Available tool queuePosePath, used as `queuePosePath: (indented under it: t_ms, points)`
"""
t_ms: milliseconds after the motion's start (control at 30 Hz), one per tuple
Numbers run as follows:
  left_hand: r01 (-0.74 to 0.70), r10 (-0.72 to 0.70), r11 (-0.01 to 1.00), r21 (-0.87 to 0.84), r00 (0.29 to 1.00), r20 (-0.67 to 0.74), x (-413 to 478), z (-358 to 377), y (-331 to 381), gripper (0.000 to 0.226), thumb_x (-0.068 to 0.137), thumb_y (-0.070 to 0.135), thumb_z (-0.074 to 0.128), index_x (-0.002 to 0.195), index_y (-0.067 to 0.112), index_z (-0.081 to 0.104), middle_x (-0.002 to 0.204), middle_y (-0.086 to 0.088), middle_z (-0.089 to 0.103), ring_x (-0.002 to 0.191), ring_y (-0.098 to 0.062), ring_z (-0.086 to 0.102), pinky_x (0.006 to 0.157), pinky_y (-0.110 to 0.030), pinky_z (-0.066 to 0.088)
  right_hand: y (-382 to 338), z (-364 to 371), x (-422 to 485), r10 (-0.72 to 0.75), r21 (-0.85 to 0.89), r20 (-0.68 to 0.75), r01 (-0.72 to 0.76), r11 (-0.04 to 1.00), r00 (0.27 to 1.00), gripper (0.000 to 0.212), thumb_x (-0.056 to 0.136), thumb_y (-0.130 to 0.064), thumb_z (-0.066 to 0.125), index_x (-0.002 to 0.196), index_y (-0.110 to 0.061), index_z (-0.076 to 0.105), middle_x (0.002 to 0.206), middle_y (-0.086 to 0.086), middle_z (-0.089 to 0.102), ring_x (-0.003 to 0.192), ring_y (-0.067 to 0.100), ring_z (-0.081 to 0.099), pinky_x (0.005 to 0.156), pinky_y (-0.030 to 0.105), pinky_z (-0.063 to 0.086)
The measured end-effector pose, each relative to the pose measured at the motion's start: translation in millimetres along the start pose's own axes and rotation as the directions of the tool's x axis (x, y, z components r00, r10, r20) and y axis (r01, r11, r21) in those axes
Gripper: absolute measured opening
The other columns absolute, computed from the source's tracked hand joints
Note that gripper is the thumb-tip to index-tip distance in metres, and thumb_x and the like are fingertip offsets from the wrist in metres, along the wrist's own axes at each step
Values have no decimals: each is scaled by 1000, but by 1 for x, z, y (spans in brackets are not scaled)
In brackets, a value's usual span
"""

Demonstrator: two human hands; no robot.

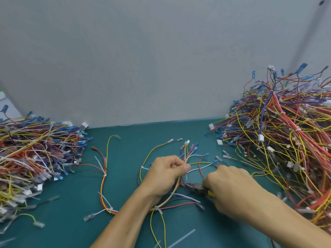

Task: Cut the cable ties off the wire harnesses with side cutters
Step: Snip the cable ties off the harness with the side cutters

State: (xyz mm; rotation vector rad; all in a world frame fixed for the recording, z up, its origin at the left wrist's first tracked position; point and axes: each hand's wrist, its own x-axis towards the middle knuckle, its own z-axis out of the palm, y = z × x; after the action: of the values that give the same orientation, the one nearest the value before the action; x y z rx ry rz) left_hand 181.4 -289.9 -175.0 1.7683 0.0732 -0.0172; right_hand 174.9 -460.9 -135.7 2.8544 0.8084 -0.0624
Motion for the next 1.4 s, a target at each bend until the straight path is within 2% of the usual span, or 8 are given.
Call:
queuePosePath:
  t_ms: [167, 300, 400, 500, 600, 700, 867, 1400]
  points:
    - [72, -85, 946, -315, 996, -28, 0, -10, 11, 27, 98, 8, 47, 71, 13, 46, 50, 6, 30, 47, -10, 23, 47, -24, 18, 9, -4, -4, 55, 189, -84, -38, 981, 995, 18, 90, -41, 48, 94, -24, 51, 100, 4, 57, 101, 31, 57, 68, 33, 37]
    - [20, -55, 921, -389, 995, -80, -6, -26, 26, 30, 99, 6, 37, 73, 10, 50, 60, -3, 51, 48, -13, 44, 44, -23, 30, 9, -14, -5, 12, 331, -119, 28, 943, 993, 22, 85, -39, 48, 78, -25, 31, 88, -2, 41, 92, 24, 47, 71, 33, 32]
    - [14, -34, 971, -239, 996, -77, -10, -38, 32, 27, 100, 4, 36, 83, 6, 57, 57, -1, 48, 47, -12, 42, 44, -22, 32, 7, -17, -10, -18, 374, -33, 29, 927, 999, 33, 82, -41, 52, 76, -27, 23, 88, -5, 35, 89, 22, 41, 71, 30, 29]
    - [-61, 64, 995, 78, 997, -39, -19, -51, 32, 11, 87, 8, 51, 82, 14, 58, 52, 9, 36, 48, -11, 31, 48, -24, 29, 5, -14, -13, -14, 374, -16, 19, 927, 1000, 28, 82, -41, 53, 90, -25, 32, 94, -5, 37, 93, 20, 45, 72, 30, 32]
    - [-177, 133, 862, 475, 983, 125, -39, -49, 18, 22, 65, 27, 68, 83, 28, 56, 53, 14, 38, 50, -4, 33, 52, -21, 29, 1, -7, -11, 8, 268, -109, 22, 963, 994, 22, 85, -36, 51, 102, -23, 47, 106, -2, 46, 104, 22, 52, 78, 33, 42]
    - [-152, 117, 764, 627, 988, 96, -52, -37, 1, 37, 63, 45, 79, 85, 35, 51, 61, 12, 38, 57, 0, 39, 53, -15, 30, -3, -3, -9, 9, 145, -127, 9, 989, 992, 22, 87, -35, 50, 106, -25, 55, 109, -5, 50, 108, 23, 55, 74, 32, 43]
    - [-255, 308, 749, 611, 951, 19, -49, -28, -6, 20, 92, 33, 57, 76, 22, 52, 49, 8, 40, 54, -8, 39, 53, -18, 30, -11, -3, -10, -22, 53, -115, 28, 998, 993, 23, 87, -32, 49, 106, -22, 57, 108, -2, 48, 108, 27, 53, 68, 31, 31]
    - [-223, 220, 781, 583, 972, 77, -48, -33, -4, 29, 98, 24, 48, 69, 26, 47, 57, 23, 48, 59, -1, 42, 57, -16, 31, -28, 0, -7, -58, 103, -92, 68, 992, 994, 21, 86, -24, 52, 106, -20, 56, 107, 0, 48, 106, 27, 55, 67, 30, 30]
